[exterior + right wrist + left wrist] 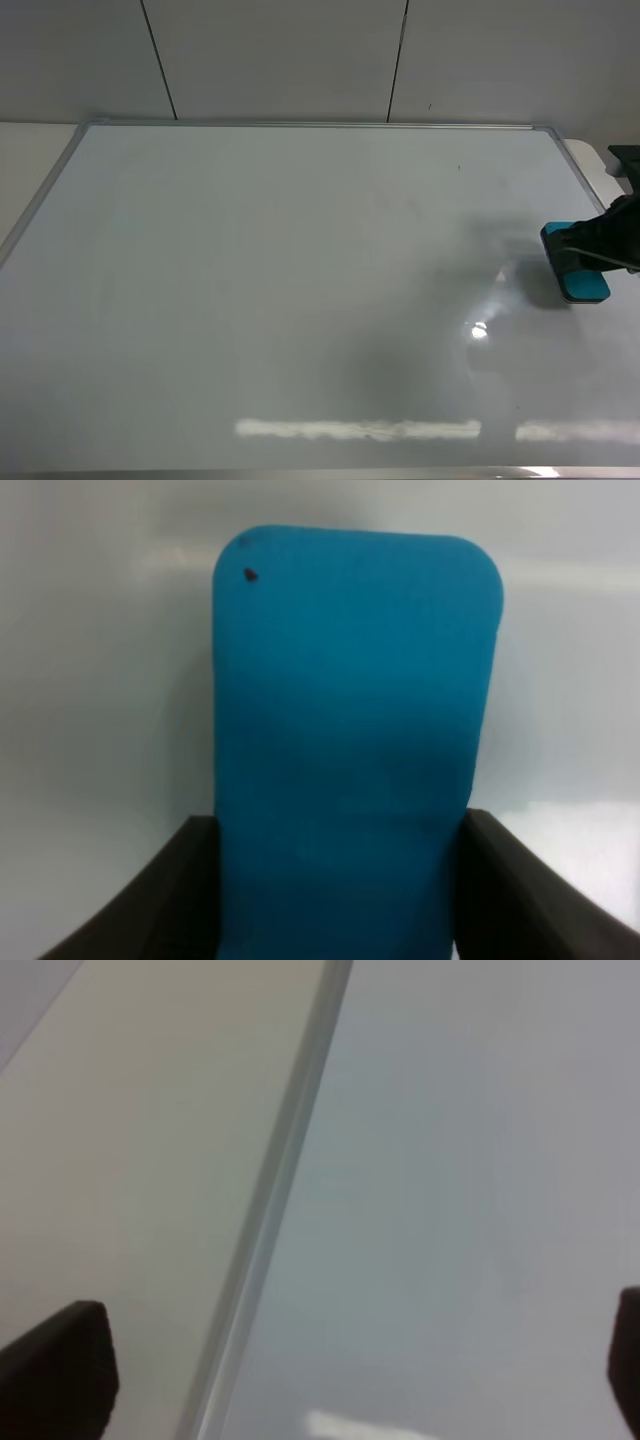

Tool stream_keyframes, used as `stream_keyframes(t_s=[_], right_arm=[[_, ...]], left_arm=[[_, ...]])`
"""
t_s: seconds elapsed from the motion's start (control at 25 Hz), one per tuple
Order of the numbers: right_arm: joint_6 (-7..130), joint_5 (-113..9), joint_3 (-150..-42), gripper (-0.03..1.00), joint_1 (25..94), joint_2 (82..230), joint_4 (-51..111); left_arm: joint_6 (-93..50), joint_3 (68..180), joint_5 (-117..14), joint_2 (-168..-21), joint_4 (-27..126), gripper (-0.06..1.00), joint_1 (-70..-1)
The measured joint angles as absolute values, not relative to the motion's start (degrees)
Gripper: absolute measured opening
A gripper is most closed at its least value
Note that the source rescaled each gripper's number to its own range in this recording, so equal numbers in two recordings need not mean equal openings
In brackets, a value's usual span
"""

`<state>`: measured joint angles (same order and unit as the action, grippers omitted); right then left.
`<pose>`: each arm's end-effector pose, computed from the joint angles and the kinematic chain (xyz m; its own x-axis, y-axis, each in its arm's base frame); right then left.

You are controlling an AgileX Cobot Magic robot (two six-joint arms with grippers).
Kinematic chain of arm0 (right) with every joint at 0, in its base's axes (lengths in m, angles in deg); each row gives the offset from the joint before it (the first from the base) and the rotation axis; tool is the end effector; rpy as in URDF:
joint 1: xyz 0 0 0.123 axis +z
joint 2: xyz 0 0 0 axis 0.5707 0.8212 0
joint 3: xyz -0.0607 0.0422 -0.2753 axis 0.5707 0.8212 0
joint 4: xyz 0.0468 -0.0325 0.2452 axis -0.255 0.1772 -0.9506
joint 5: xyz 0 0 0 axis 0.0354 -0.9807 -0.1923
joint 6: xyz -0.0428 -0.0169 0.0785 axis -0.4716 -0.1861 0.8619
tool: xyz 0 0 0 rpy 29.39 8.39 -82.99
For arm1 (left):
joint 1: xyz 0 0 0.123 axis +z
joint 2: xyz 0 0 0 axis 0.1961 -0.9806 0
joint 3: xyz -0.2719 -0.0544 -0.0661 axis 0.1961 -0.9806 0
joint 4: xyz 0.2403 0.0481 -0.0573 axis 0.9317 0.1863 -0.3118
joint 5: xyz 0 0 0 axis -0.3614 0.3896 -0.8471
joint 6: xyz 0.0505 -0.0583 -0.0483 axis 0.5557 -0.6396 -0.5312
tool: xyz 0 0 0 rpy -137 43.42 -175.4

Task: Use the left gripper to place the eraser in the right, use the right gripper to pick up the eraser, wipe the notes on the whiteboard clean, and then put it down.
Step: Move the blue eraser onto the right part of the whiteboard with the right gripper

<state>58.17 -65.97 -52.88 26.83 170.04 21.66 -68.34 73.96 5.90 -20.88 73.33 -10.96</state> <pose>0.2510 -0.0247 0.1608 -0.9159 -0.0618 -0.3967 -0.0796 0.9964 0.0287 -0.0091 0.0142 0.2817 -0.4169 -0.1435 -0.8976 -0.2082 0.9763 -0.0594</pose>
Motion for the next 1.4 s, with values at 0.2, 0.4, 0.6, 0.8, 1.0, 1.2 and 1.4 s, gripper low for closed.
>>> stream_keyframes(t_s=[0.2,0.4,0.6,0.8,1.0,1.2,1.4], right_arm=[[54.47,-66.08,-52.71,0.00,26.83,173.05,17.45],[52.69,-65.93,-52.71,0.00,26.83,173.20,16.34],[51.92,-65.87,-52.71,0.00,26.83,173.20,15.32],[51.14,-65.82,-52.71,0.08,26.83,173.20,15.32],[49.81,-64.98,-52.71,0.89,26.83,173.20,15.10],[49.81,-65.22,-52.71,0.99,26.83,173.20,14.92],[49.81,-65.59,-52.71,0.99,26.83,172.95,14.79]], left_arm=[[-68.34,73.96,5.90,-20.88,73.33,1.00,-10.96],[-68.34,73.96,5.90,-20.88,73.33,1.00,-10.96],[-68.34,73.96,5.90,-20.88,73.33,1.00,-10.96],[-68.34,73.96,5.90,-20.88,73.38,1.00,-10.96],[-68.34,73.96,5.90,-20.88,73.38,1.00,-10.96],[-68.34,73.96,5.90,-20.88,73.38,1.00,-10.96],[-68.34,73.96,5.90,-20.88,73.38,1.00,-10.96]])
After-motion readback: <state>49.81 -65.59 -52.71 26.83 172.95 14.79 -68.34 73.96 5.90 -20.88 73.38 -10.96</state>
